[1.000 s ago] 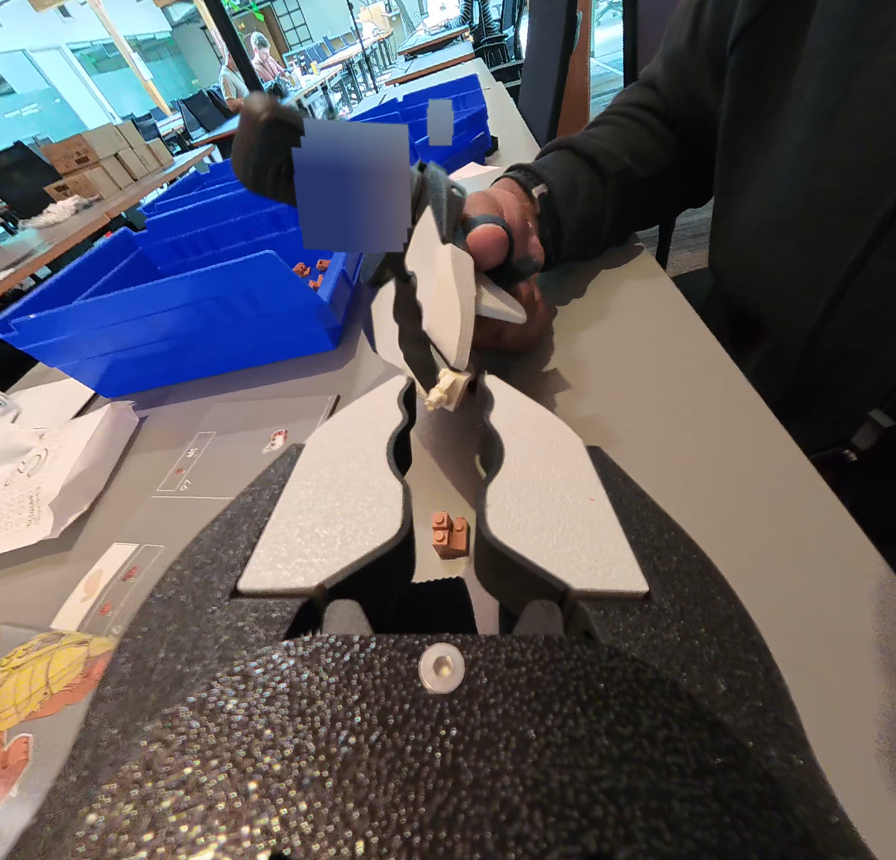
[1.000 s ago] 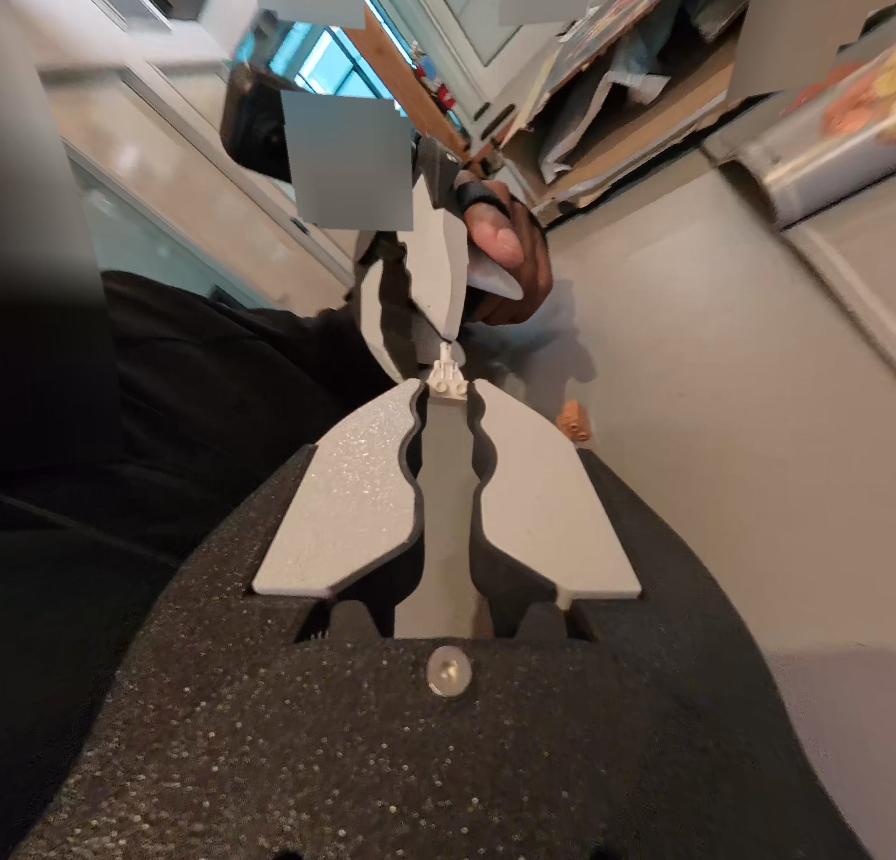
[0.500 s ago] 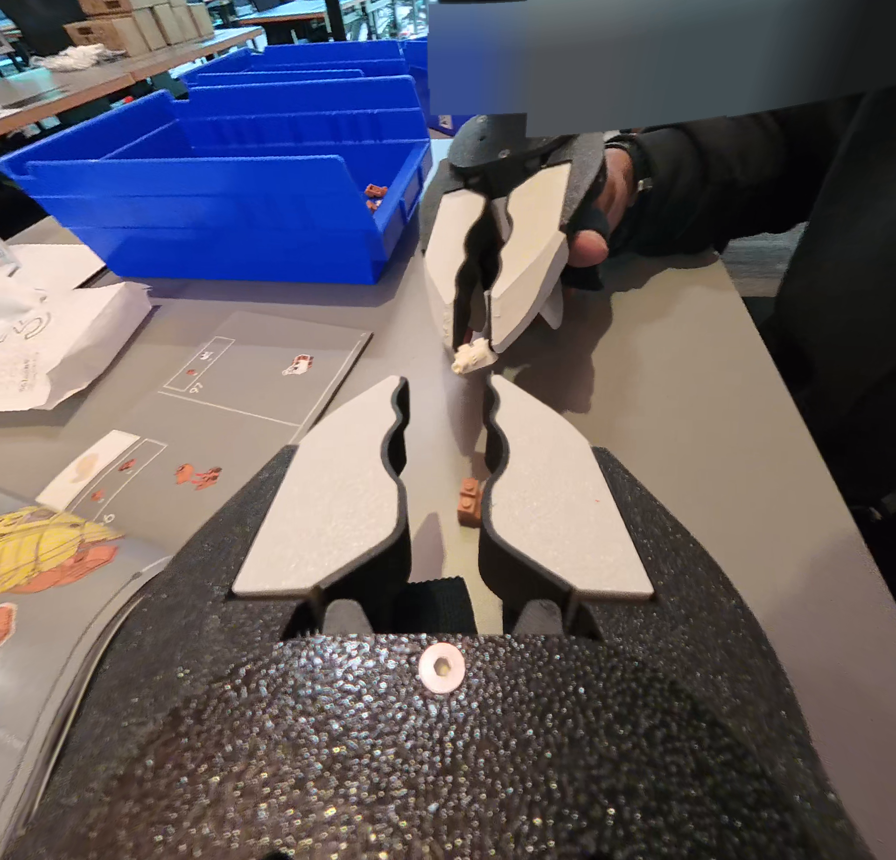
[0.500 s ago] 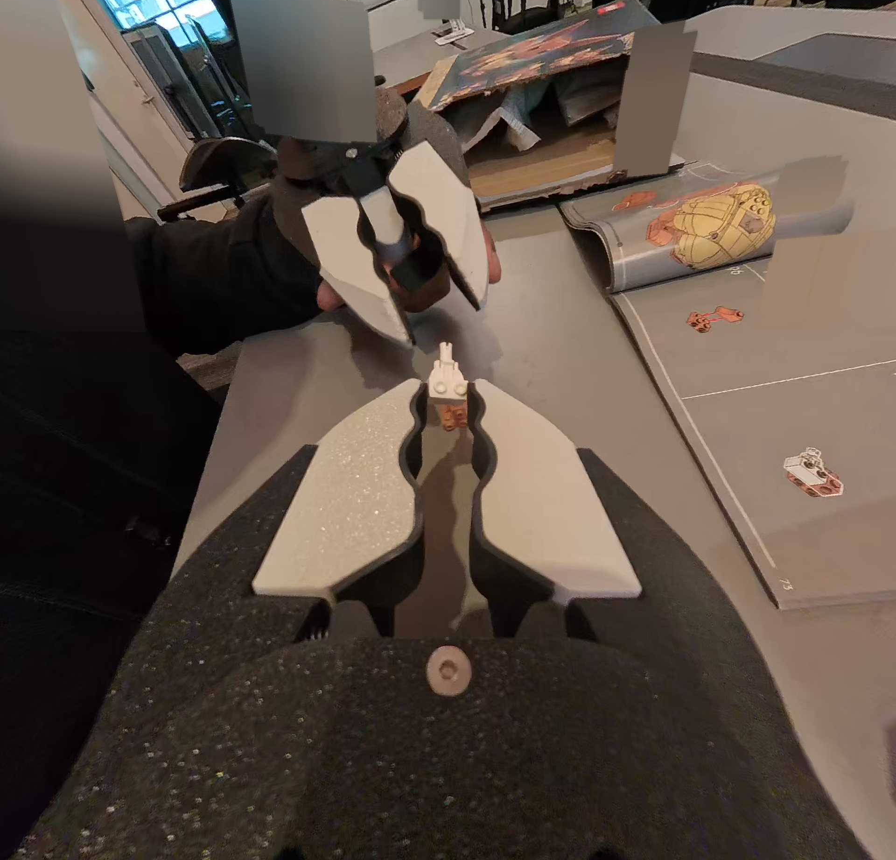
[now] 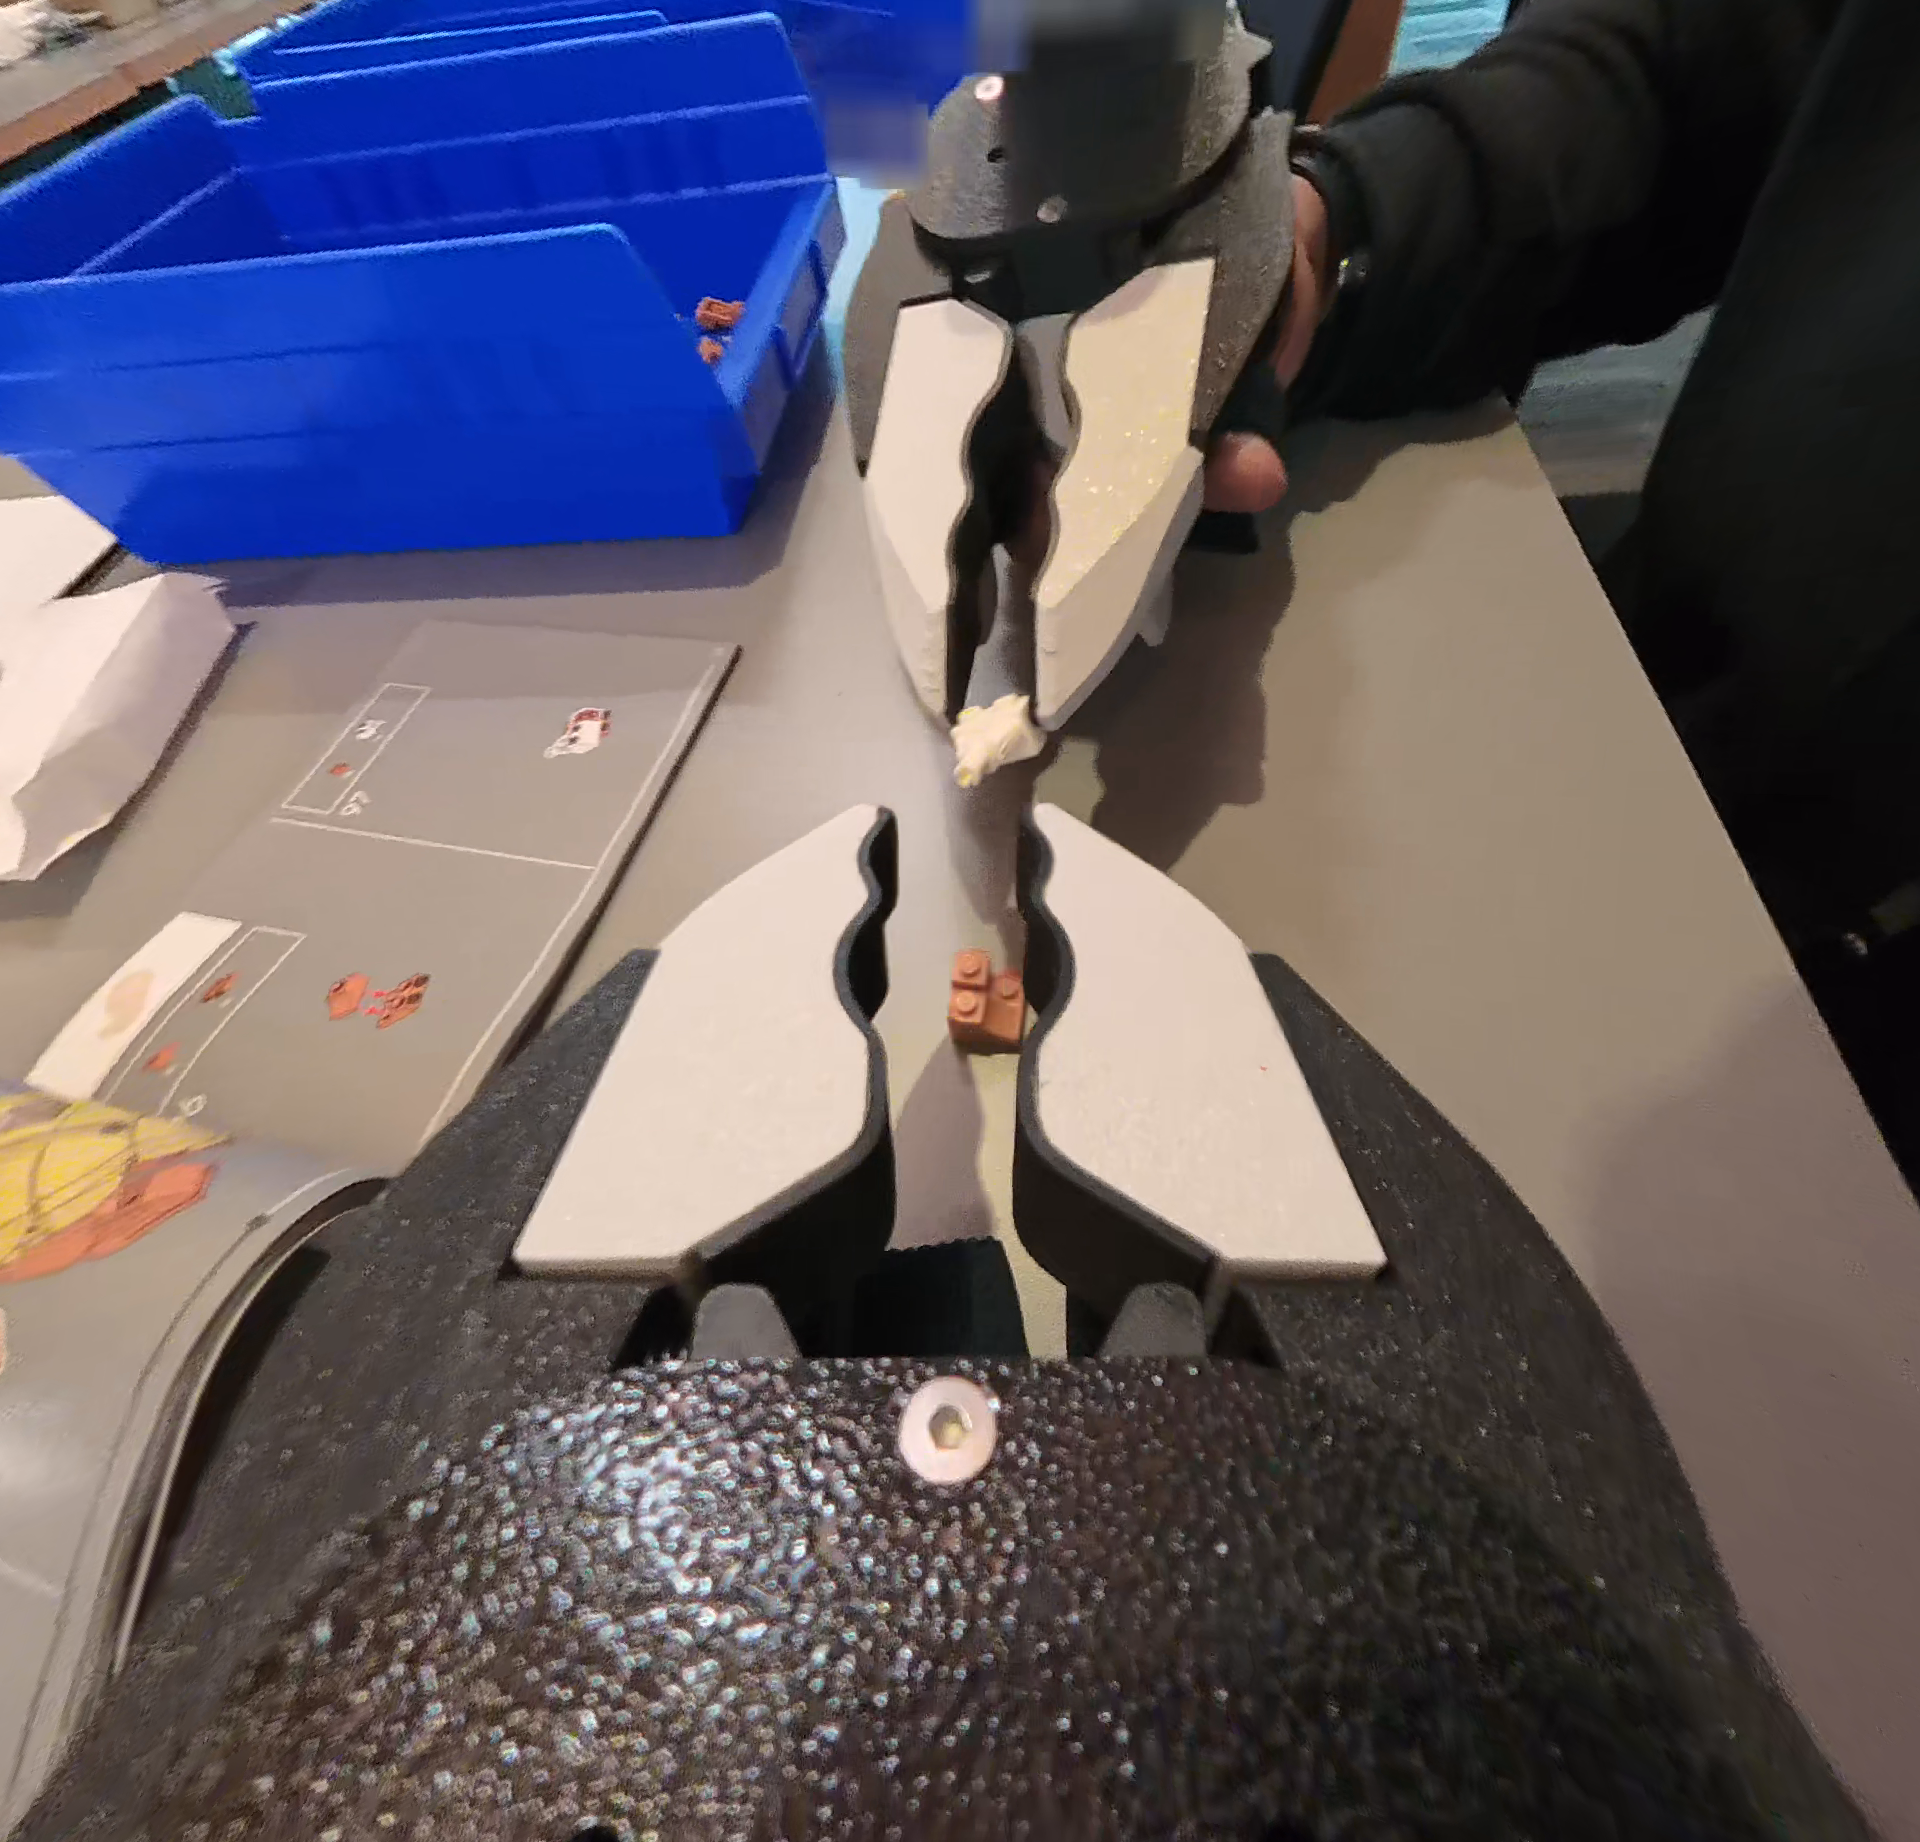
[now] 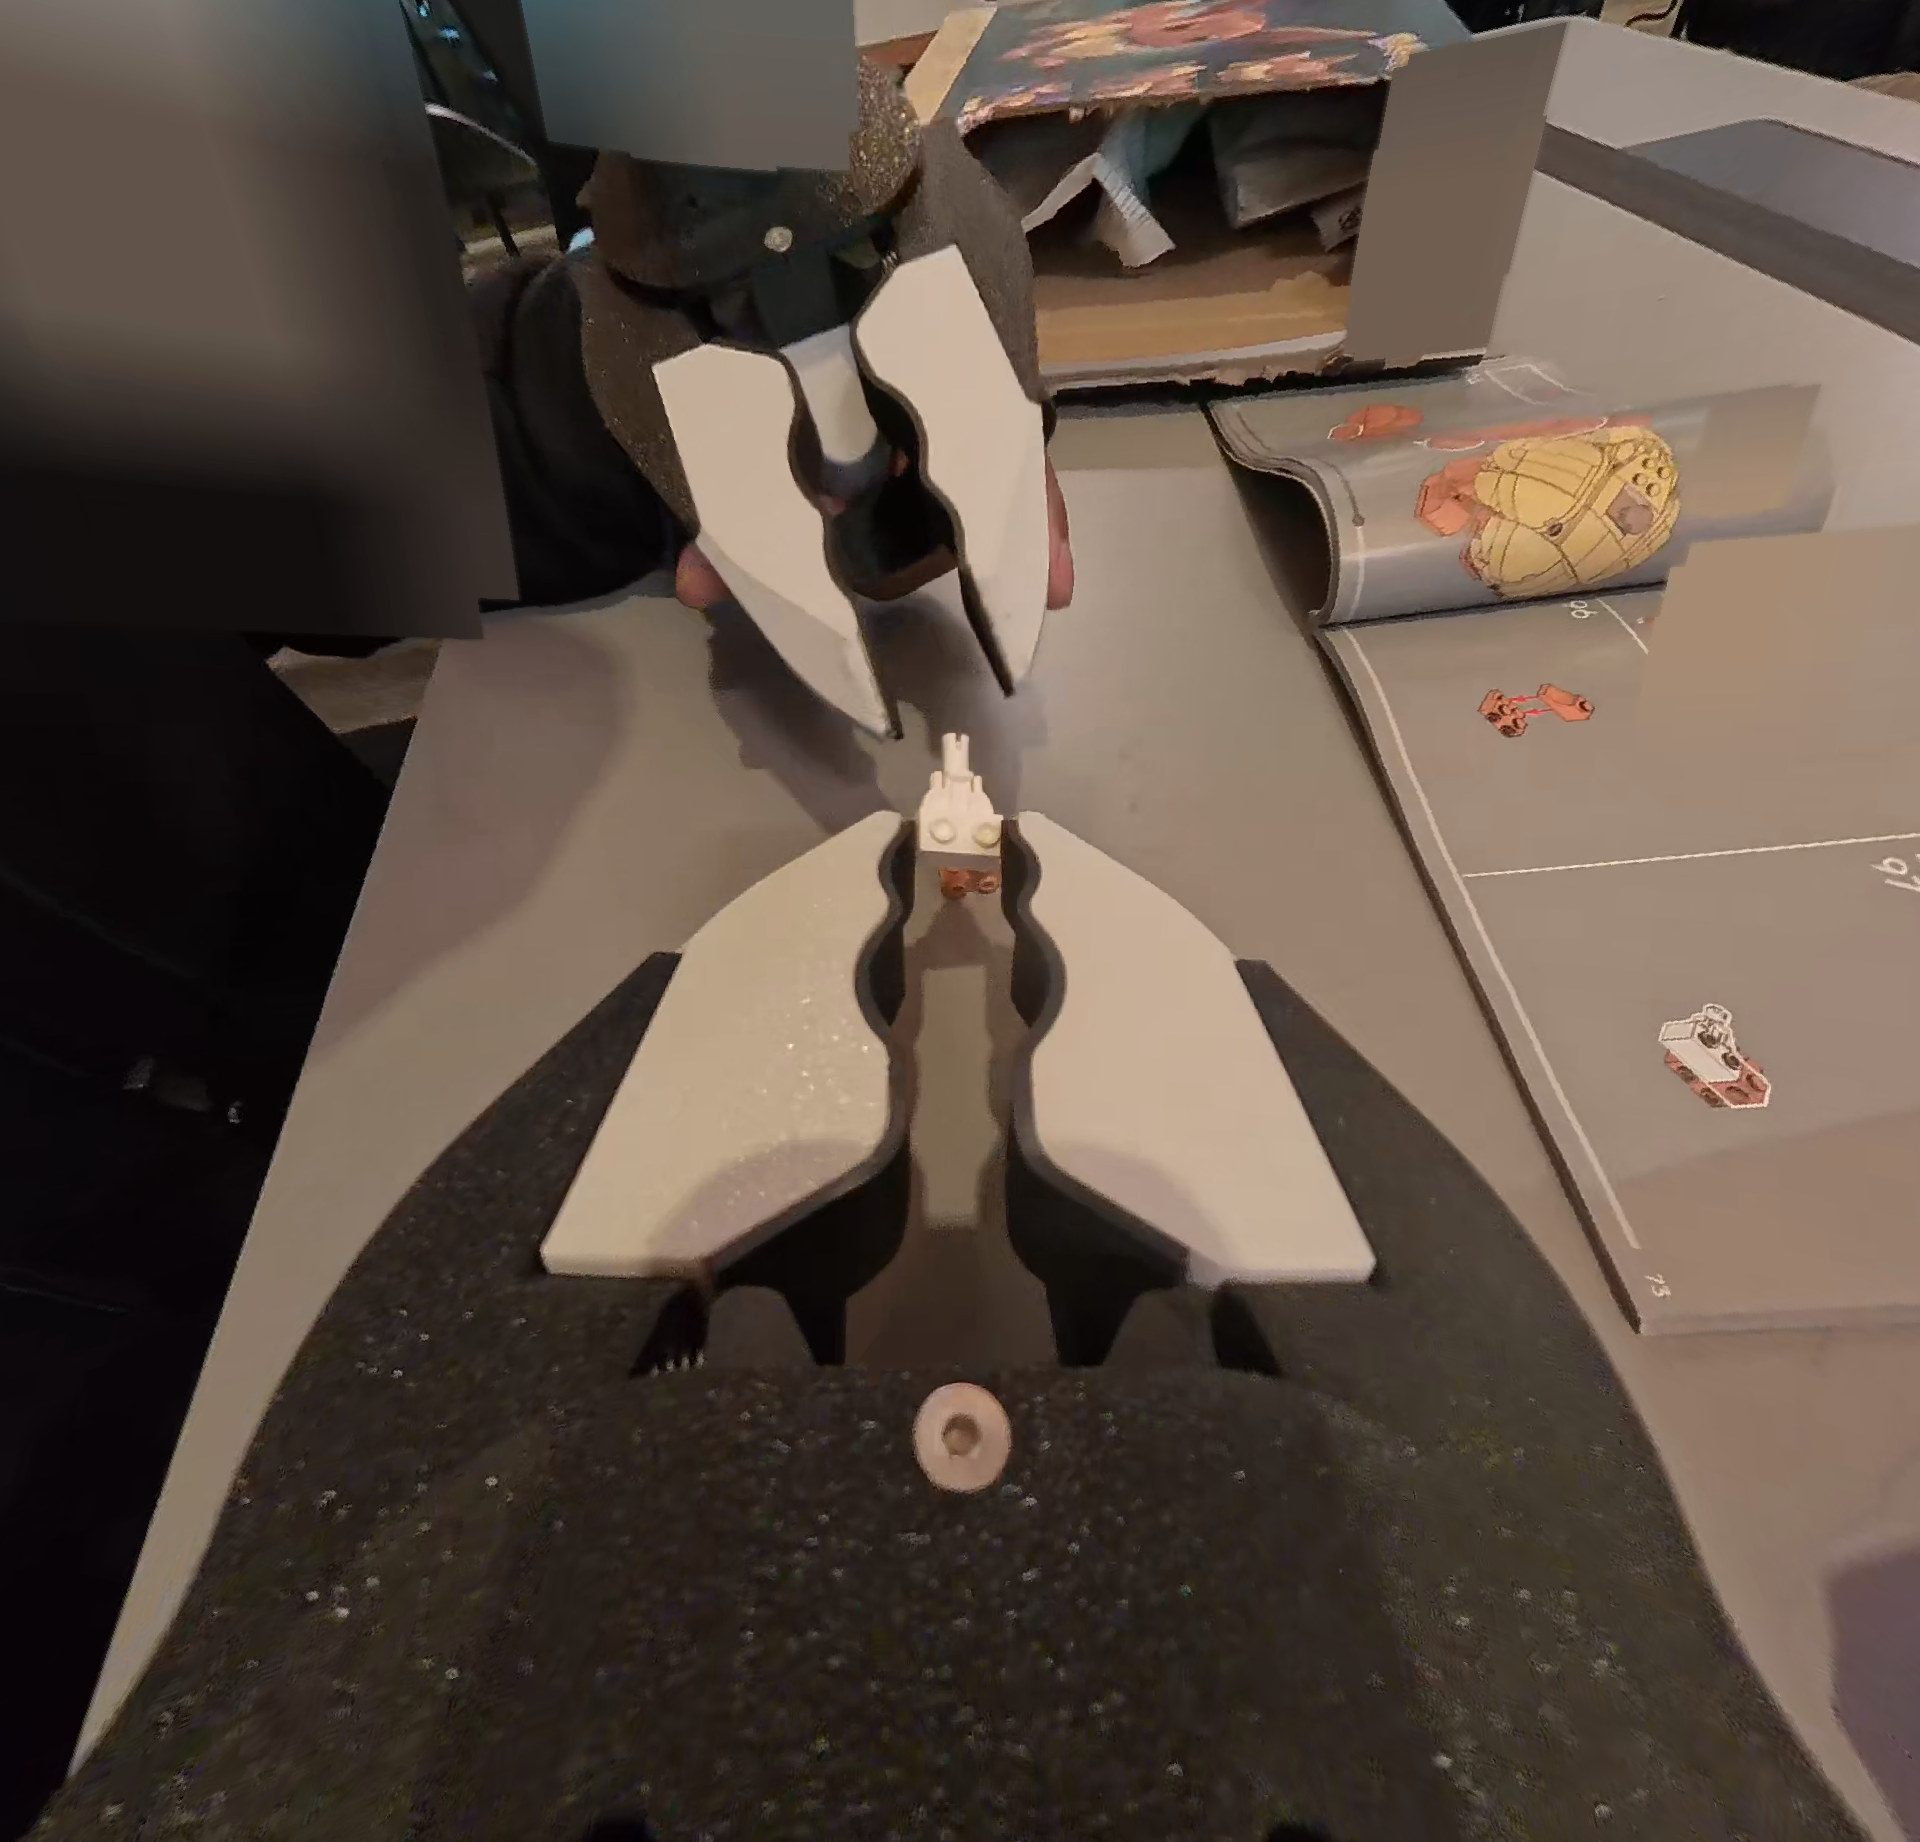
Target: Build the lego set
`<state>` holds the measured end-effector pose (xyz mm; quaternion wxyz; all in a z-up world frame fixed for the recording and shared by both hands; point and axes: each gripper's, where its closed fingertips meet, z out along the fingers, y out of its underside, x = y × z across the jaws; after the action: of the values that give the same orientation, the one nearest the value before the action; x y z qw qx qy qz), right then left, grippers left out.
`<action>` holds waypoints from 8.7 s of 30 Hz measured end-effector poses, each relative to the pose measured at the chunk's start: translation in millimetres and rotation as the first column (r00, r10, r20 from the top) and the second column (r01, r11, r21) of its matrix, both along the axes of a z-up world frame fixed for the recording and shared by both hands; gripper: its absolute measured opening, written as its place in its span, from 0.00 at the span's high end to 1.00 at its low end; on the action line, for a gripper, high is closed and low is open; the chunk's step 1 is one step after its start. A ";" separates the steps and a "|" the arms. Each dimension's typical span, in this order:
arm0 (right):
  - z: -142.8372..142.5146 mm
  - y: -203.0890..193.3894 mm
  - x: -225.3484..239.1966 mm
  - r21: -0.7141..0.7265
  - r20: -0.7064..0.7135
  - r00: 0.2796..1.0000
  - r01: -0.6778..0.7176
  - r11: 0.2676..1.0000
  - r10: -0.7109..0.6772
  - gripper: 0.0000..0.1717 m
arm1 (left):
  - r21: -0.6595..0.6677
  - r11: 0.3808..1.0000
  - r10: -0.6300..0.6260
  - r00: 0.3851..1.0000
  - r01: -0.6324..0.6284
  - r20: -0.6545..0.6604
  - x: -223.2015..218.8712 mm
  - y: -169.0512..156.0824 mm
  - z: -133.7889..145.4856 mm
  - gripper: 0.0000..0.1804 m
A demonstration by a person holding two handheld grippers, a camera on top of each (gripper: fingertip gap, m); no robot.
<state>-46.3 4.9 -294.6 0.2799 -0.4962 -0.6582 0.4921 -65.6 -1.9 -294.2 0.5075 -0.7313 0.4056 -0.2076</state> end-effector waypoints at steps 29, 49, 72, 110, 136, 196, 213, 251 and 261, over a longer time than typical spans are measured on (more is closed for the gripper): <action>-20.5 -20.5 -4.3 0.349 0.021 0.999 -0.045 0.936 0.041 0.88 | -0.043 0.991 -0.130 0.988 0.126 -0.088 14.5 -16.5 -22.2 0.95; -46.4 -17.9 -20.0 0.380 0.204 0.978 -0.129 0.916 0.053 0.77 | -0.117 0.989 -0.112 0.965 0.087 -0.235 -7.1 -20.5 -45.8 0.95; -58.1 -17.6 -26.5 0.314 0.315 0.942 -0.220 0.923 0.118 0.82 | -0.091 0.994 -0.079 0.951 0.054 -0.298 -5.6 -15.6 -51.1 0.95; -58.0 -16.7 -25.9 0.295 0.321 0.941 -0.210 0.932 0.110 0.85 | -0.119 0.990 -0.105 0.947 0.072 -0.303 -4.7 -5.7 -53.4 0.86; -58.9 -19.4 -19.6 0.276 0.336 0.930 -0.249 0.928 0.149 0.79 | -0.169 0.981 -0.142 0.947 0.096 -0.288 -3.9 -9.2 -55.5 0.98; -59.0 -11.7 25.7 0.256 0.344 0.896 -0.376 0.890 0.280 0.87 | -0.349 0.780 -0.617 0.552 0.519 -0.561 26.4 -9.3 -38.9 0.95; -50.4 -1.0 3.7 0.413 0.217 0.951 -0.294 0.862 0.221 0.83 | -0.262 0.952 -0.204 0.965 0.156 -0.164 14.1 -23.7 -36.8 0.98; -57.6 -13.7 -21.4 0.347 0.312 0.920 -0.341 0.874 0.235 0.83 | -0.271 0.961 0.066 0.998 -0.059 0.017 -6.9 -22.9 -29.6 0.98; -57.9 -16.5 -17.8 0.339 0.321 0.930 -0.292 0.895 0.182 0.81 | -0.287 0.957 0.040 0.999 -0.041 -0.012 -4.1 -25.0 -34.6 0.98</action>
<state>-64.1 -11.6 -352.4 0.2119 -0.4124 -0.8299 0.3102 -69.7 -26.9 -328.9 0.3991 -0.8059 0.3577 -0.2517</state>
